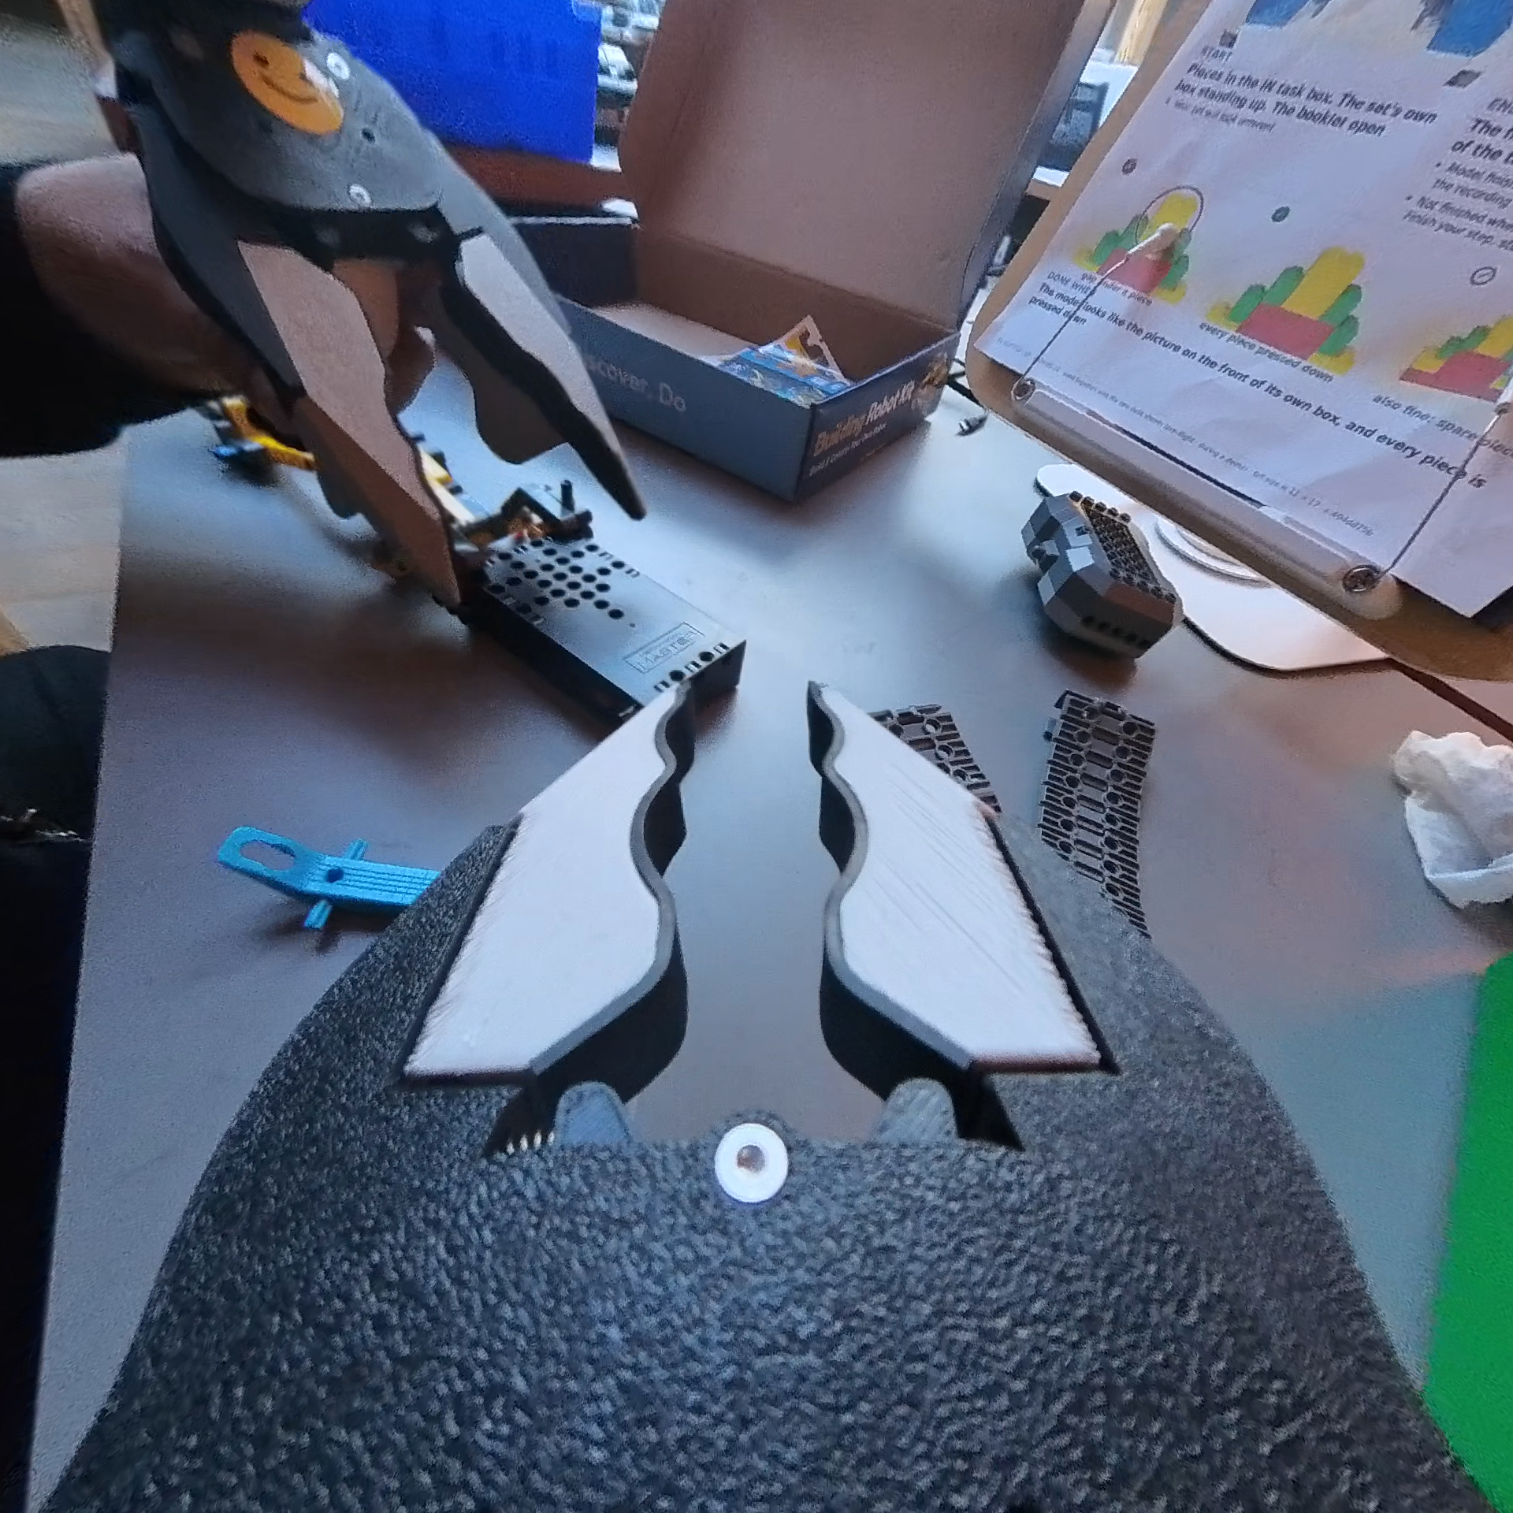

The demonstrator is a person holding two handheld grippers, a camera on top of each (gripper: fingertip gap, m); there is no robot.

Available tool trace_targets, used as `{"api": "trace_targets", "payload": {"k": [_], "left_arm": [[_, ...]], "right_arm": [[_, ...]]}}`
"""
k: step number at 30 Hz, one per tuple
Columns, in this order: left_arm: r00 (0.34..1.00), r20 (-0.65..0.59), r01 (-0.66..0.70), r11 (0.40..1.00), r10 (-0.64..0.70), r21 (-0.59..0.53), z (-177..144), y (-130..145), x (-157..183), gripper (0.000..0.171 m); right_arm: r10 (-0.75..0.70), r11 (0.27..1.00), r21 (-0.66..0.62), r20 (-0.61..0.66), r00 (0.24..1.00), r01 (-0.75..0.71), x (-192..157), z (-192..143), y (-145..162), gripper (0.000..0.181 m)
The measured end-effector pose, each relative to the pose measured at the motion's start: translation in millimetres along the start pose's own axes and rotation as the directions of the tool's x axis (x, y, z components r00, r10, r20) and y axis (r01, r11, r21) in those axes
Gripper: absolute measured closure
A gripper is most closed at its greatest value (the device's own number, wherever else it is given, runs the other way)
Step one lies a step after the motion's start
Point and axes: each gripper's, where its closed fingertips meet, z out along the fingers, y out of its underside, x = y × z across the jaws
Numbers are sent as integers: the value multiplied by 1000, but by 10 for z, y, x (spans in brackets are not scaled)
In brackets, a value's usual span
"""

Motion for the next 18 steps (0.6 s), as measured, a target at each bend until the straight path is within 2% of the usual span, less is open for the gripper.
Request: {"api": "trace_targets", "payload": {"k": [5, 9, 18], "left_arm": [[998, 60, 10, 999, -13, 45, -95, 50, 36, 100], [997, 76, -19, 999, 16, 33, -55, 36, 67, 101], [996, 61, -68, 997, 70, -29, 78, 7, 48, 101]], "right_arm": [[42, 996, 81, 4, 999, -42, 42, -96, -94, 158], [71, 990, 118, 25, 997, -73, 29, -132, -141, 160], [29, 994, 102, 60, 998, -35, -79, -111, -127, 161]]}}
